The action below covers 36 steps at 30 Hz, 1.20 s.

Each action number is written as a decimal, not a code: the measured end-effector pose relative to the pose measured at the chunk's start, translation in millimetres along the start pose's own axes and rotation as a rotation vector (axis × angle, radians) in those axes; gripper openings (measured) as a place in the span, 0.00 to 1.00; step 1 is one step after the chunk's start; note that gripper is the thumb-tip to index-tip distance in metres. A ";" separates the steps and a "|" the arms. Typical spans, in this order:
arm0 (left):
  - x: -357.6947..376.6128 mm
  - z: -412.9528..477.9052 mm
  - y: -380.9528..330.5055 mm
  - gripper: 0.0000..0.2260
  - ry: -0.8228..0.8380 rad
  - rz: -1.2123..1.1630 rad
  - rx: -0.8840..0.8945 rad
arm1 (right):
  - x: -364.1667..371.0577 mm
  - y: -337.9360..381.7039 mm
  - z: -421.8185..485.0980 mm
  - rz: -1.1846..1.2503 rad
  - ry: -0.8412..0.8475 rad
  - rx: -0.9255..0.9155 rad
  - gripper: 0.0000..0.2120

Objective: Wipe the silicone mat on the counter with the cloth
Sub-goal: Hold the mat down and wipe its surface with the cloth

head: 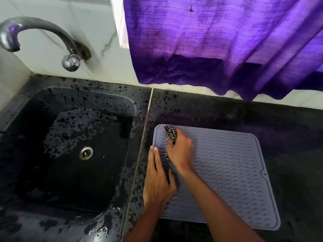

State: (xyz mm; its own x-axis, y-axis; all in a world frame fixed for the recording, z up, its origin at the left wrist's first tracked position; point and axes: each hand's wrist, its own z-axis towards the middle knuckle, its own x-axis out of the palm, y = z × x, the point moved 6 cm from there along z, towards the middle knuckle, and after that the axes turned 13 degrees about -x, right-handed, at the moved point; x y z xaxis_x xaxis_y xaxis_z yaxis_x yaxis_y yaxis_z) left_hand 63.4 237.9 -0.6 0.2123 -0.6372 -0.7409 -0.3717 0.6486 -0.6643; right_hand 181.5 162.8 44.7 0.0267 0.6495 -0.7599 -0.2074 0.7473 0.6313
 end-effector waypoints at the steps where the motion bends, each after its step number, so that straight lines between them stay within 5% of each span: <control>1: -2.4 -0.7 -1.0 0.38 -0.012 -0.034 -0.014 | 6.9 8.6 0.5 0.039 0.017 -0.022 0.17; 9: -8.2 -4.1 -4.9 0.39 -0.048 -0.144 -0.021 | 15.7 4.3 15.7 0.389 0.053 0.188 0.10; 14: -4.4 -1.8 -3.8 0.40 -0.025 -0.088 -0.025 | -41.7 -37.6 16.8 0.167 -0.128 0.266 0.15; 26: 1.0 -1.0 0.5 0.45 0.024 -0.080 -0.067 | 2.6 -3.5 3.9 -0.039 -0.079 0.076 0.18; 31: -0.8 -1.8 -0.8 0.53 -0.003 -0.053 -0.071 | 26.3 22.8 6.6 0.157 -0.014 0.017 0.14; 36: -4.8 -2.0 -3.1 0.47 -0.028 -0.046 -0.098 | 23.4 10.8 13.1 0.371 0.093 0.114 0.12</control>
State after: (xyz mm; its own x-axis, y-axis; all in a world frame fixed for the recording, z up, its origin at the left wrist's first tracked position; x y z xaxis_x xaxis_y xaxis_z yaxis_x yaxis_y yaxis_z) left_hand 61.8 238.1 5.2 0.2555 -0.6528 -0.7131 -0.4470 0.5743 -0.6859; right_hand 192.7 187.9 35.8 -0.1194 0.8665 -0.4848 -0.0759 0.4789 0.8746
